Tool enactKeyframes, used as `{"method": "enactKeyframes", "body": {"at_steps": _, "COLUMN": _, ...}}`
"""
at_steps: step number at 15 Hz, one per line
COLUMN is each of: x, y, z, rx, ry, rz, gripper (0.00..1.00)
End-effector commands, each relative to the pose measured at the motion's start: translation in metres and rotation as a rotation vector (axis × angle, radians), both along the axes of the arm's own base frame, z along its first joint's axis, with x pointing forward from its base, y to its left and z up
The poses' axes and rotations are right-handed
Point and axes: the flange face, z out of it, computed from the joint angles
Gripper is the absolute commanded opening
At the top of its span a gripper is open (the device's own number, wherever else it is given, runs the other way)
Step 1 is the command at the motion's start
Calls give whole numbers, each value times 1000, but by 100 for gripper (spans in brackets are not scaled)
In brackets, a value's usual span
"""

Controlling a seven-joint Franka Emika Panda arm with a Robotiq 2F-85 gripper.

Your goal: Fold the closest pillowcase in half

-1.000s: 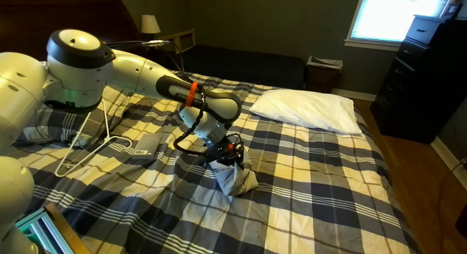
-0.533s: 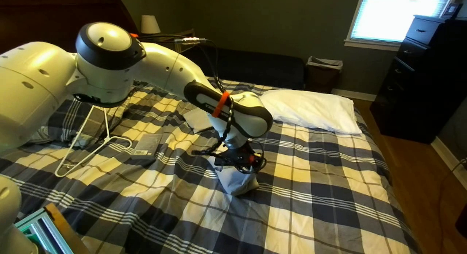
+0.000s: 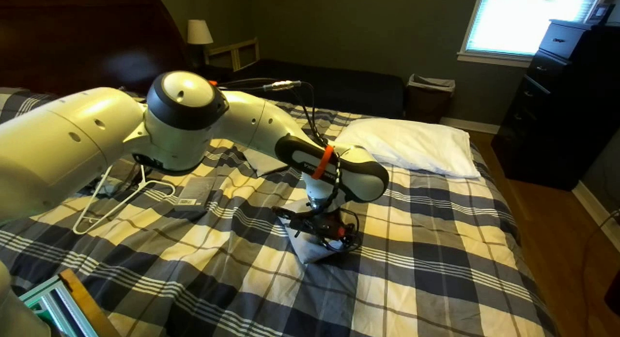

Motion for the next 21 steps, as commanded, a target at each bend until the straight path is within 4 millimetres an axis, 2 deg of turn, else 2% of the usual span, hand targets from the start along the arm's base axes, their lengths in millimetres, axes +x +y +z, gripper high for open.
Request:
{"method": "enactKeyframes", "body": {"at_steps": 1, "x": 14, "y": -10, "z": -36, "rx": -19, "ry": -7, "rz": -59, "gripper": 100}}
{"method": "enactKeyframes", "body": {"at_steps": 2, "x": 13, "y": -14, "z": -43, "rx": -29, "ry": 0, "rz": -84, "gripper": 100}}
{"method": "enactKeyframes", "body": {"at_steps": 3, "x": 11, "y": -23, "z": -32, "rx": -49, "ry": -27, "rz": -109, "gripper": 100}}
{"method": "enactKeyframes", "body": {"at_steps": 5, "x": 7, "y": -27, "z": -37, "rx": -53, "ry": 2, "rz": -131, "gripper": 100}}
{"method": "enactKeyframes", "body": {"at_steps": 7, "x": 17, "y": -24, "z": -24, "rx": -52, "ry": -22, "rz": -127, "gripper": 100}}
{"method": "enactKeyframes", "body": {"at_steps": 9, "x": 34, "y": -13, "z": 4, "rx": -75, "ry": -77, "rz": -69, "gripper": 100}}
{"method": "enactKeyframes", "body": {"at_steps": 11, "x": 49, "y": 6, "z": 34, "rx": -81, "ry": -125, "rz": 23, "gripper": 100}}
{"method": "enactKeyframes", "body": {"at_steps": 13, "x": 60, "y": 35, "z": 59, "rx": -65, "ry": -150, "rz": 146, "gripper": 100}}
{"method": "enactKeyframes", "body": {"at_steps": 15, "x": 64, "y": 67, "z": 71, "rx": -18, "ry": -133, "rz": 278, "gripper": 100}}
{"method": "enactKeyframes", "body": {"at_steps": 17, "x": 66, "y": 96, "z": 74, "rx": 28, "ry": -118, "rz": 393, "gripper": 100}}
{"method": "enactKeyframes", "body": {"at_steps": 19, "x": 63, "y": 116, "z": 64, "rx": 88, "ry": -89, "rz": 488, "gripper": 100}}
{"method": "enactKeyframes", "body": {"at_steps": 21, "x": 56, "y": 128, "z": 42, "rx": 126, "ry": -44, "rz": 539, "gripper": 100}}
